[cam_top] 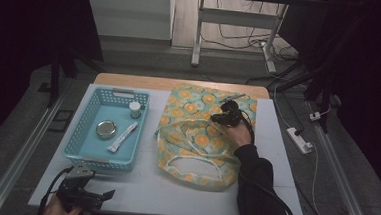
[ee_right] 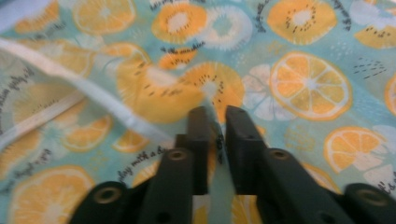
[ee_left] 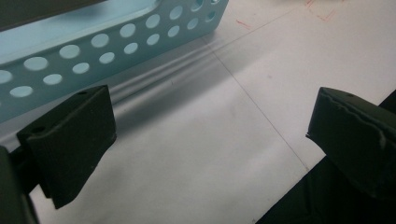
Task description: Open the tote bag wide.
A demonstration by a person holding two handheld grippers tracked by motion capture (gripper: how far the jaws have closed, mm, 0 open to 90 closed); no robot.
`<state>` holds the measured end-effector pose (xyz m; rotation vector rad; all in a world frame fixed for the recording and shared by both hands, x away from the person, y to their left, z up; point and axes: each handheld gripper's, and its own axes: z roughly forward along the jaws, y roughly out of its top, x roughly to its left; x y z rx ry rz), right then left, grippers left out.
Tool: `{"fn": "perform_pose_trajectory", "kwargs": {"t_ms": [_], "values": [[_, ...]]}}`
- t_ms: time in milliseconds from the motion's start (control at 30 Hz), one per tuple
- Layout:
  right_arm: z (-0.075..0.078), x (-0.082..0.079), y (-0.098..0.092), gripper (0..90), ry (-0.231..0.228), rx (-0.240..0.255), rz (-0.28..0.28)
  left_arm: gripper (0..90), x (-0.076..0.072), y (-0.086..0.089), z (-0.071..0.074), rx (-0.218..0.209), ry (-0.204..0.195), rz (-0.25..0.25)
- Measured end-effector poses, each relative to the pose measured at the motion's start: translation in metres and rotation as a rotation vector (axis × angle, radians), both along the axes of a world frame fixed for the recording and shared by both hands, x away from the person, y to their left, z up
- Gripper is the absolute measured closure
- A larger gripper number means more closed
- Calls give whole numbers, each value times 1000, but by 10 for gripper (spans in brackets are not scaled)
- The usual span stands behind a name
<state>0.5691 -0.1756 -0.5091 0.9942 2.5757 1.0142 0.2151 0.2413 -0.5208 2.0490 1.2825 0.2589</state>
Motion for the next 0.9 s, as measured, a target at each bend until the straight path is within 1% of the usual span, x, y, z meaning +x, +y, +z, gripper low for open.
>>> {"fn": "perform_pose_trajectory", "kwargs": {"t_ms": [100, 167, 267, 300, 400, 600, 633, 700, 733, 800, 833, 900], "values": [[10, -3, -2, 674, -14, 34, -4, 14, 0, 0, 0, 1, 0, 0], [17, -6, -4, 633, -3, 59, 0, 14, 0, 0, 0, 2, 0, 0], [28, -13, -5, 552, -8, 90, 14, 14, 0, 0, 0, 3, 0, 1], [31, -16, -5, 518, -2, 90, 18, 15, 0, 0, 0, 3, 0, 0], [37, -27, -4, 457, -5, 83, 39, 15, 0, 0, 0, 4, 0, 1], [43, -52, -1, 330, 12, 88, 92, 15, 0, -1, 0, 7, 1, 2], [44, -56, -1, 302, 8, 86, 104, 15, 0, -1, 0, 7, 1, 2], [43, -64, 2, 221, 8, 81, 110, 15, 0, -1, 0, 7, 1, 2], [42, -67, 3, 197, 10, 75, 114, 15, 0, -1, 0, 8, 2, 2], [40, -73, 6, 118, 7, 51, 118, 15, 0, -1, 0, 9, 1, 2], [39, -77, 8, 91, -1, 40, 118, 15, 0, -1, 0, 8, 0, 1], [37, -84, 10, 56, -11, 33, 128, 15, 0, -1, 0, 8, 0, 1]]}}
